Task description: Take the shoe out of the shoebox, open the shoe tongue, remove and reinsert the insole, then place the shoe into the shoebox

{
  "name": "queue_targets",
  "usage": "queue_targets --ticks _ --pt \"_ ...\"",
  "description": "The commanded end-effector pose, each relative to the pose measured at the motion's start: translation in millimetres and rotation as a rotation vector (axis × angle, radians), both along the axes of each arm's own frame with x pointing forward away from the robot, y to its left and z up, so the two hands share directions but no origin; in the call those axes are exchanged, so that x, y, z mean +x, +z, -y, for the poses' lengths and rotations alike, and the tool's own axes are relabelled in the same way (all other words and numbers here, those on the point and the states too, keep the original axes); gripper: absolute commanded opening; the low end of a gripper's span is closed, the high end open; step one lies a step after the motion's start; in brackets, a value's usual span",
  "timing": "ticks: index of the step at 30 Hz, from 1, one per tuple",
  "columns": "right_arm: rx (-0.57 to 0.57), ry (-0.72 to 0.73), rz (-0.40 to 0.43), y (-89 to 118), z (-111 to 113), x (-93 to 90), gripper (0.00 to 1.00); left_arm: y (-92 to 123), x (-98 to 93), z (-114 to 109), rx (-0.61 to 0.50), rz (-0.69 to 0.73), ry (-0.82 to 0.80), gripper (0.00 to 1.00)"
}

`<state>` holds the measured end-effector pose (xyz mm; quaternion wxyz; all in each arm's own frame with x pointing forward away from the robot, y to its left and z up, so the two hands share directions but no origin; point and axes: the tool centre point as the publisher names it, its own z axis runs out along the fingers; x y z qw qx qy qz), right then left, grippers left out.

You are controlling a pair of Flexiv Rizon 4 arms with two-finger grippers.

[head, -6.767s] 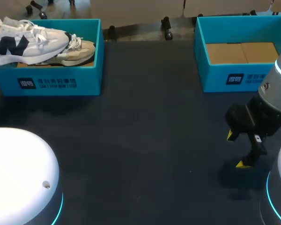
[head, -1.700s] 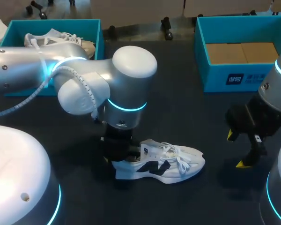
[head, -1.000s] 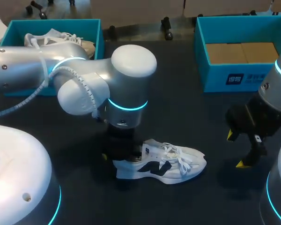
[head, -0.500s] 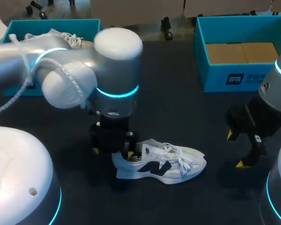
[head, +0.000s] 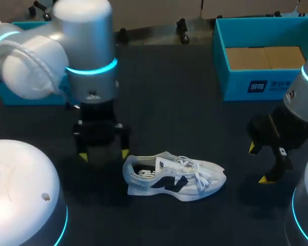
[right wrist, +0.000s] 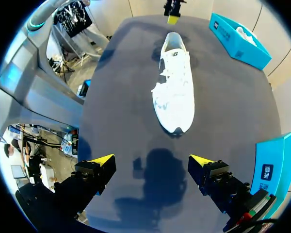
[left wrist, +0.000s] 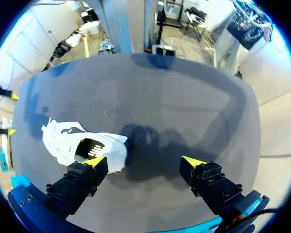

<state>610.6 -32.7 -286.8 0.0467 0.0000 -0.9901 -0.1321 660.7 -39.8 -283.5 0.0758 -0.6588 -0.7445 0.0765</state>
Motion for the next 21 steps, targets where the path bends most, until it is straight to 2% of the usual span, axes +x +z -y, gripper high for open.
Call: queue_targets --ticks 1,8,13,21 --pt "-0.001 0.000 0.000 -1.3 -0.7 0.0 1.00 13.3 -0.2 -49.9 -0.185 -0.002 0.105 1.00" --pt "-0.001 0.000 0.000 -1.3 -0.7 0.0 1.00 14.9 1.2 -69.5 -0.187 -0.096 0.298 1.00" --pt "-0.001 0.000 0.000 -1.3 -0.7 0.0 1.00 13.7 -0.7 -72.0 -0.218 -0.190 0.519 1.00" --pt "-0.001 0.000 0.000 -1.3 -0.7 0.0 1.00 13.8 -0.8 -71.9 -0.224 -0.199 0.532 1.00"
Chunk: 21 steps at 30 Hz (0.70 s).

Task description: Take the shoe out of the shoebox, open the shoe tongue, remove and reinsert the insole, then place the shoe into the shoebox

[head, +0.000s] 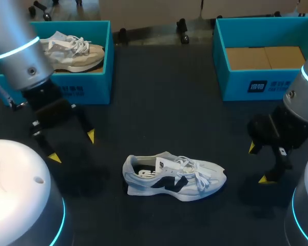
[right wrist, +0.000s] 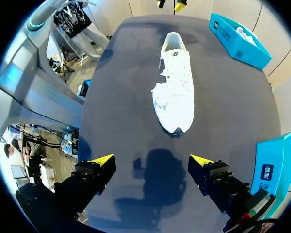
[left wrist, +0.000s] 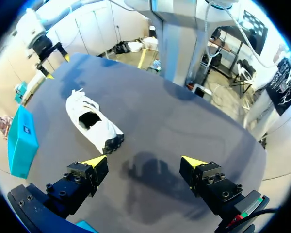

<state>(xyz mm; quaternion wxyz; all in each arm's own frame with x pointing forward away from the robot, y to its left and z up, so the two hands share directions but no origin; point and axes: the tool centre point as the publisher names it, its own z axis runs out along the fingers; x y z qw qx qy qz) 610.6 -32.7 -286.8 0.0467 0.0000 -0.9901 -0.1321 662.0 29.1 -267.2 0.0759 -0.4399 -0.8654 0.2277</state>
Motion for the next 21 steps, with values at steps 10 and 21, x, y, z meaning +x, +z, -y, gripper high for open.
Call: queue_targets --ticks 10,21 --pt "-0.002 0.000 0.000 -1.3 -0.7 0.1 1.00 -4.9 -5.8 -1.5 -0.017 -0.022 0.123 1.00" --pt "-0.002 0.000 0.000 -1.3 -0.7 0.1 1.00 -19.8 -5.0 4.2 -0.087 -0.193 0.450 1.00"
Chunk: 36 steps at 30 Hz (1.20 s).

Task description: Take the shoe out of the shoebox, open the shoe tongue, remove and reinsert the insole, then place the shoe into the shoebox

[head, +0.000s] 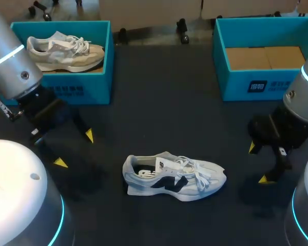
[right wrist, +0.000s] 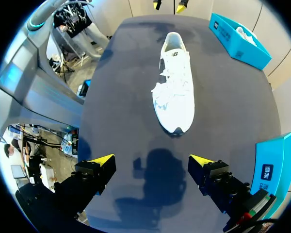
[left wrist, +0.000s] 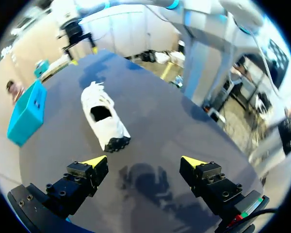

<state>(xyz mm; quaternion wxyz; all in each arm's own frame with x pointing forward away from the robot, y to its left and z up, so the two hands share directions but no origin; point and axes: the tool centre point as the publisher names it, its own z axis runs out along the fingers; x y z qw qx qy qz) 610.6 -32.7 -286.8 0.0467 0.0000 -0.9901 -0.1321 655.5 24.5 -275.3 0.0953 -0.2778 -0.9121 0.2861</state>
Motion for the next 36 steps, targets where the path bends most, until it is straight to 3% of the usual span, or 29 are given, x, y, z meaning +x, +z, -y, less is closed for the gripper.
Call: queue_targets --ticks 1,7,22,27,36 --pt "-0.002 0.000 0.000 -1.3 -0.7 0.0 1.00 -14.0 -0.2 0.7 -0.069 -0.063 0.138 1.00" --pt "-0.002 0.000 0.000 -1.3 -0.7 0.0 1.00 -25.8 -14.5 4.6 -0.136 -0.113 0.245 1.00" --pt "-0.002 0.000 0.000 -1.3 -0.7 0.0 1.00 -28.3 -15.1 5.6 -0.141 -0.131 0.249 1.00" --pt "-0.002 0.000 0.000 -1.3 -0.7 0.0 1.00 -58.1 -14.0 -3.6 -0.223 -0.233 0.368 1.00" --pt "-0.002 0.000 0.000 -1.3 -0.7 0.0 1.00 -88.4 5.1 -10.9 -0.361 -0.403 0.428 1.00"
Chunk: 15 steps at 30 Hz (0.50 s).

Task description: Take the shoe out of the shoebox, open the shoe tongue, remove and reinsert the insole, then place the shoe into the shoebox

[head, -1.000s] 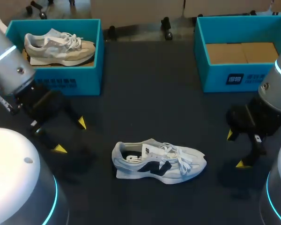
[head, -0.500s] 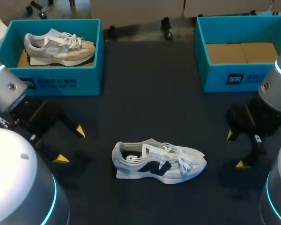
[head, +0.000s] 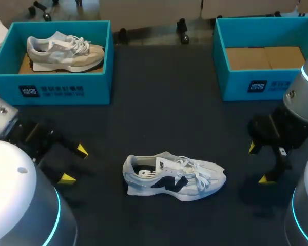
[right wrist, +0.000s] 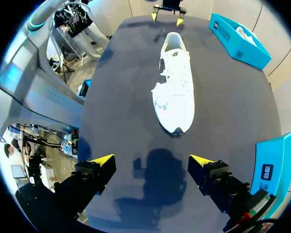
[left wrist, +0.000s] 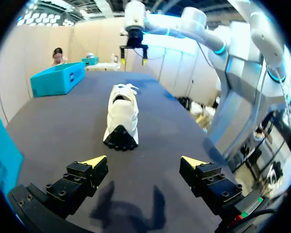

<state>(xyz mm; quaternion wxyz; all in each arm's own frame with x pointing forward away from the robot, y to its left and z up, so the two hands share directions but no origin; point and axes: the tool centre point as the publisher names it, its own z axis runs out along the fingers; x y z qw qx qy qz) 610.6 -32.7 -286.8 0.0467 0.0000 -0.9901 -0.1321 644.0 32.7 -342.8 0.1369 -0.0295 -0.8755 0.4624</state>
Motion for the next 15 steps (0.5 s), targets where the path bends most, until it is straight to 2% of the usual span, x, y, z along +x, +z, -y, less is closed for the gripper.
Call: queue_targets --ticks 1,8,15 --pt "-0.002 0.000 0.000 -1.3 -0.7 0.0 1.00 -22.8 17.6 -2.5 -0.113 -0.059 -0.015 1.00" --pt "-0.002 0.000 0.000 -1.3 -0.7 0.0 1.00 -32.7 13.1 1.7 -0.254 -0.077 -0.020 1.00" --pt "-0.002 0.000 0.000 -1.3 -0.7 0.0 1.00 -37.5 12.5 3.8 -0.266 -0.112 0.000 1.00"
